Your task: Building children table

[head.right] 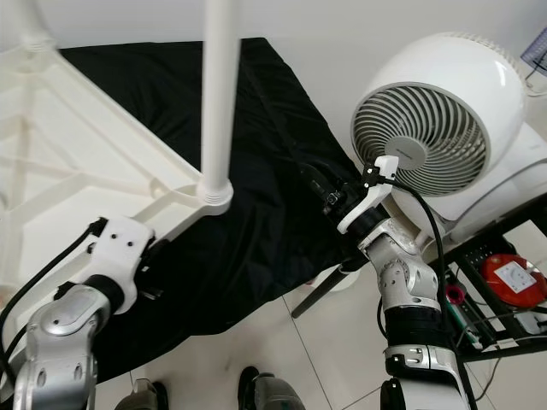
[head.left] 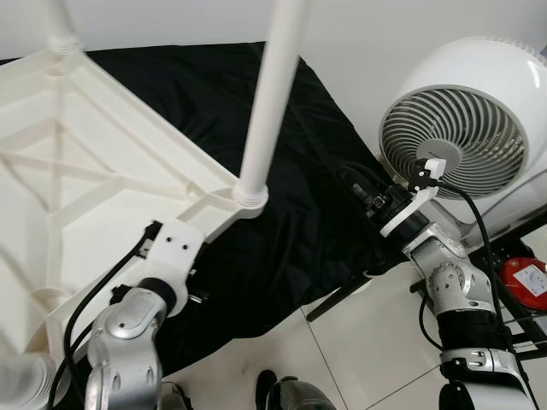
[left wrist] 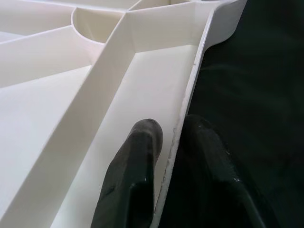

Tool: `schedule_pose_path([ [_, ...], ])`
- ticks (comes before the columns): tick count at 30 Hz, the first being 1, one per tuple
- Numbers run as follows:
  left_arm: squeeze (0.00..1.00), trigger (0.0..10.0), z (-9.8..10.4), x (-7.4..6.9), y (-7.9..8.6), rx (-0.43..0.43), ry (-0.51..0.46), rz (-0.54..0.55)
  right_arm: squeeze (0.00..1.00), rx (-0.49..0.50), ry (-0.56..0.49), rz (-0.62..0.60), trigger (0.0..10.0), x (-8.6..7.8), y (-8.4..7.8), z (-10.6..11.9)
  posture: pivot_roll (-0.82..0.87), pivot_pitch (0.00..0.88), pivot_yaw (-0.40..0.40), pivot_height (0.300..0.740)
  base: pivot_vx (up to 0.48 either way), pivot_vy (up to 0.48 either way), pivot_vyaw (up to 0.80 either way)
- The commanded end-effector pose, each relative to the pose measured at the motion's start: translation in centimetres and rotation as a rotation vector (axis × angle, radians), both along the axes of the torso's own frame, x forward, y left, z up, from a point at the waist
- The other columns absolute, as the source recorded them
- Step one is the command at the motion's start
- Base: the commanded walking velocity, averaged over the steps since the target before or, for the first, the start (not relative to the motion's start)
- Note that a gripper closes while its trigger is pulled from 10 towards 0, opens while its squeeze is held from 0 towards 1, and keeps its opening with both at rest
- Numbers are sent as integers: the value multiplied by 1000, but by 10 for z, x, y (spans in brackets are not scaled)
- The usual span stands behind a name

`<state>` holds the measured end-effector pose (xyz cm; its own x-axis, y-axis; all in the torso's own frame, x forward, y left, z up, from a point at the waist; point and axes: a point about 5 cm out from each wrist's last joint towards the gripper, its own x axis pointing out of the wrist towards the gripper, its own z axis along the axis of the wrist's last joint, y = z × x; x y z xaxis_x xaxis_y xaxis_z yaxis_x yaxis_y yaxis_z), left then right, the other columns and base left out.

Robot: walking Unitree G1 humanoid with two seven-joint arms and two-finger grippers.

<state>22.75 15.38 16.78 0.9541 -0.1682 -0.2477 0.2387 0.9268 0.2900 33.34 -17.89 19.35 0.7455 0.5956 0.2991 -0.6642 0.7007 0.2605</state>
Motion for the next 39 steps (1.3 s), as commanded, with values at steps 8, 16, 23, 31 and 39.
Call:
schedule_pose_path([
  [8, 0, 10000, -1, 20, -16, -133, -97, 275, 0, -4, -7, -3, 10000, 3, 3, -1, 146, 166, -97, 740, 0, 0, 0],
  [16, 1000, 10000, 13, 42, -45, -207, -158, 51, 0, 5, -22, -33, 10000, 0, -1, -1, 128, 159, -77, 740, 0, 0, 0],
  [23, 0, 10000, 24, 42, -62, -205, -223, -164, 0, 16, -21, -69, 10000, -6, -4, -6, 129, 153, -57, 740, 0, 0, 0],
  [31, 0, 10000, 25, 36, -65, -220, -266, -273, 0, 26, -19, -76, 10000, -8, 0, -11, 137, 158, -55, 740, 0, 0, 0],
  [39, 0, 10000, 25, 32, -48, -245, -375, -242, 0, 24, -12, -84, 10000, -8, 3, -13, 151, 169, -72, 740, 0, 0, 0],
])
